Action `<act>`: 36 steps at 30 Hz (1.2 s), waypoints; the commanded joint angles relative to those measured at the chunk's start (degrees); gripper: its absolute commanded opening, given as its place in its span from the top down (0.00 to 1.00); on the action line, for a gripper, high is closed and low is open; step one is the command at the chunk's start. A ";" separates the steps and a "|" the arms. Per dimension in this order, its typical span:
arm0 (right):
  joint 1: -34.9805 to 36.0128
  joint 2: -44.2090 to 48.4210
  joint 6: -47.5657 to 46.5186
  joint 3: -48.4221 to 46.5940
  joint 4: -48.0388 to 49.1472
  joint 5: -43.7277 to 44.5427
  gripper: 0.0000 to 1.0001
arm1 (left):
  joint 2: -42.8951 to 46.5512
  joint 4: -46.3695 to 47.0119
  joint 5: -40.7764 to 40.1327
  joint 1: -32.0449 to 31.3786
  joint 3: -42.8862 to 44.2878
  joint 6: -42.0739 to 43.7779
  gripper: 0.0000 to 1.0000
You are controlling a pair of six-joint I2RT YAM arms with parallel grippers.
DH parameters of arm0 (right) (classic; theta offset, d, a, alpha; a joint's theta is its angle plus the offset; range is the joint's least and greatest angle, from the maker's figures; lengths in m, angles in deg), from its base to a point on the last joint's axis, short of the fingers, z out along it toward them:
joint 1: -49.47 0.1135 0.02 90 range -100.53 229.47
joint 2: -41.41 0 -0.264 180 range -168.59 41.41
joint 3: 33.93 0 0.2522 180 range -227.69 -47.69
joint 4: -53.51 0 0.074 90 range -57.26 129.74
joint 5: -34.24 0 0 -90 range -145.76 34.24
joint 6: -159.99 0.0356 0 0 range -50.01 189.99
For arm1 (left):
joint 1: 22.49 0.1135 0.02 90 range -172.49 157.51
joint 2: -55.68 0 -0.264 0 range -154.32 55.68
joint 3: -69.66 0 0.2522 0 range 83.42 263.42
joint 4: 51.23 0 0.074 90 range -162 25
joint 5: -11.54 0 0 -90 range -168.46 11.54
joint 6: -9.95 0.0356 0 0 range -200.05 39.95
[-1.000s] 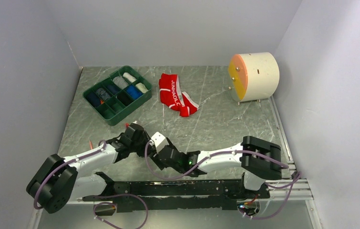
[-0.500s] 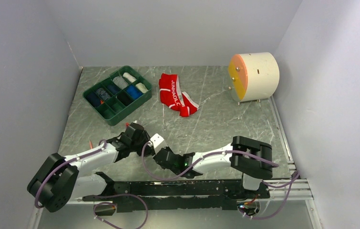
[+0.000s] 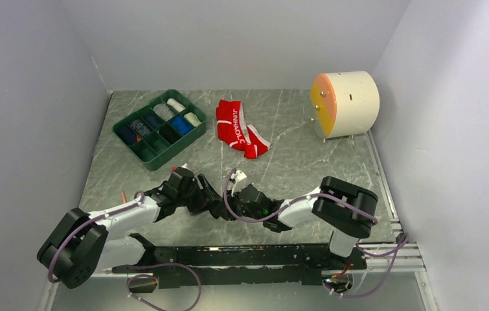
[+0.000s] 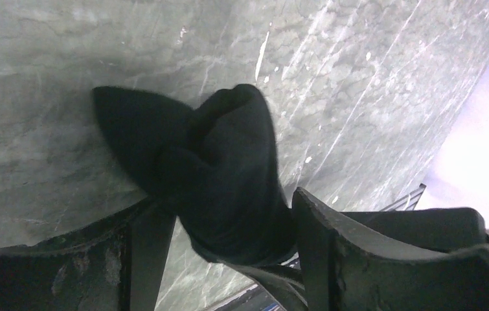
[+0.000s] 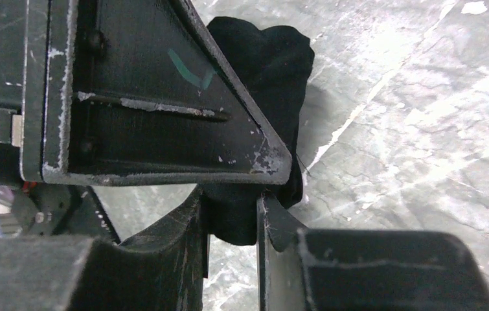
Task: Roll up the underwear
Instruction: Roll the underwear to the center of the board, then pick up the underwear from the center of the board.
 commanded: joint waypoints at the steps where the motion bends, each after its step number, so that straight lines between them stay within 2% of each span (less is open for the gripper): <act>1: -1.49 -3.71 8.69 3.42 1.30 -8.59 0.82 | -2.73 -3.01 0.90 -0.04 -2.23 1.43 0.29; 3: -2.54 -3.53 12.33 4.84 4.04 -10.58 0.81 | -3.67 -4.06 0.90 -0.04 -1.97 1.96 0.30; 8: -2.63 -3.24 10.35 4.46 2.47 -10.22 0.77 | -5.93 -2.74 -0.49 -0.04 -3.13 2.06 0.36; 10: -2.57 -3.37 10.04 4.35 2.99 -10.70 0.77 | -7.07 -2.53 -0.47 -0.02 -3.19 2.50 0.35; 16: -2.61 -4.29 9.79 3.14 2.72 -11.55 0.74 | -8.80 -7.99 -3.90 -0.04 -0.84 5.88 0.33; 24: -2.48 -2.03 6.86 1.09 -0.23 -10.34 0.65 | -12.40 -12.40 -7.15 -0.13 2.59 13.52 0.38; 27: -2.48 -0.78 5.48 0.20 -1.68 -10.60 0.61 | -14.98 -13.07 -8.11 -0.22 3.88 16.37 0.44; 32: -2.49 2.34 4.72 -0.59 -5.33 -10.15 0.50 | -17.95 -12.81 -9.00 -0.31 4.52 18.74 0.66; 36: -2.48 10.79 5.21 2.90 -7.08 -8.18 0.41 | -19.26 -11.58 -8.36 -0.24 4.35 19.52 0.81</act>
